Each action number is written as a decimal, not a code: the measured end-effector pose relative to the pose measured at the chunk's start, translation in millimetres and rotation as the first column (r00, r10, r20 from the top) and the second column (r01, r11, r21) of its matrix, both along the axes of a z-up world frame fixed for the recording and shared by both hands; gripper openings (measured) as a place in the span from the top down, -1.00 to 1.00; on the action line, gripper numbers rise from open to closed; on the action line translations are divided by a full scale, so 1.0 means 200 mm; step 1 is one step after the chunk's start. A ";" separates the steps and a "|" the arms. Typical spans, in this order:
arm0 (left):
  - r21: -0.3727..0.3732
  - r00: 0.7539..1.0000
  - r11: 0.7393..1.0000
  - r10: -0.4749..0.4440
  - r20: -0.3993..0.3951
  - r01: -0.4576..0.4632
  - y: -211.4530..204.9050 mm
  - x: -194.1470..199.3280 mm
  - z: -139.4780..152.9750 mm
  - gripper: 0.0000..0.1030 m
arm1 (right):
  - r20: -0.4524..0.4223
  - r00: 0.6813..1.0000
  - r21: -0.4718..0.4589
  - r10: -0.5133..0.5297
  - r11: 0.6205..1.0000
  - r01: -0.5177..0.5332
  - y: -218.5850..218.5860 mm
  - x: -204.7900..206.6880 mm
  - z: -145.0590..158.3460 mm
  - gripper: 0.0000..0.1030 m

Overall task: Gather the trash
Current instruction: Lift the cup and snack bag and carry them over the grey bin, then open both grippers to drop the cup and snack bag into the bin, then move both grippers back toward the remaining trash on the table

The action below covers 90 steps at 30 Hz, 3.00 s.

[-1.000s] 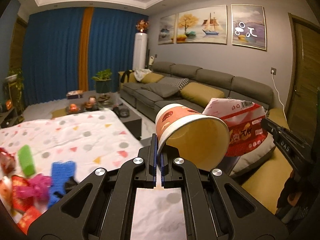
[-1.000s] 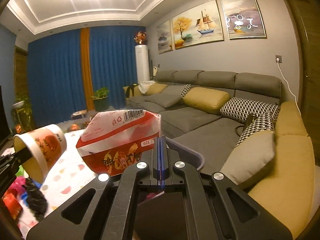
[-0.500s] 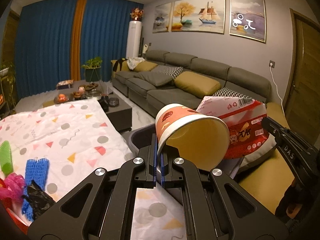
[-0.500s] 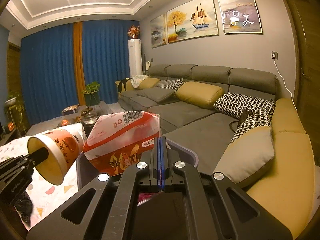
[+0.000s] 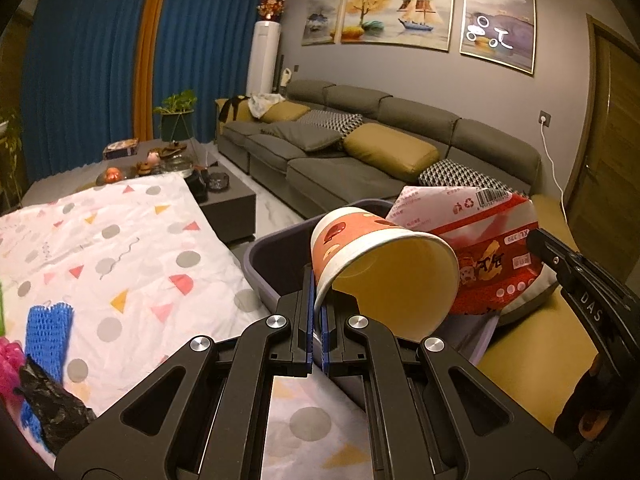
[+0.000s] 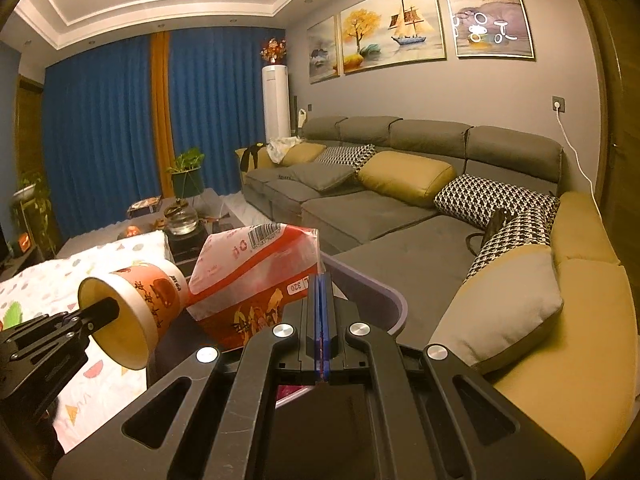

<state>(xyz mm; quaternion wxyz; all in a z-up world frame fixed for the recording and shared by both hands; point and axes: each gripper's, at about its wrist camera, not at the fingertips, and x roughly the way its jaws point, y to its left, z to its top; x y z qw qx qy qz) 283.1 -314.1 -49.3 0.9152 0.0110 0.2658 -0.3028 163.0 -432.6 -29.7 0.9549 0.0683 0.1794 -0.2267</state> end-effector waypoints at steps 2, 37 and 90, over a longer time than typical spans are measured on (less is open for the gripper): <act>0.002 1.000 1.000 -0.008 -0.009 0.008 -0.01 0.01 -0.01 0.96 | -0.004 1.000 0.006 0.007 1.000 -0.007 -0.01 0.01 -0.01 0.97; -0.006 0.998 1.000 -0.028 -0.048 0.028 0.01 0.00 -0.09 -0.44 | -0.022 0.998 0.107 0.056 0.993 -0.053 -0.06 0.04 -0.08 0.52; -0.015 0.863 0.863 0.504 -0.032 -0.504 1.57 -0.78 -0.11 -0.17 | 0.020 0.891 0.041 0.454 0.890 -0.454 1.20 -0.20 -0.07 -0.44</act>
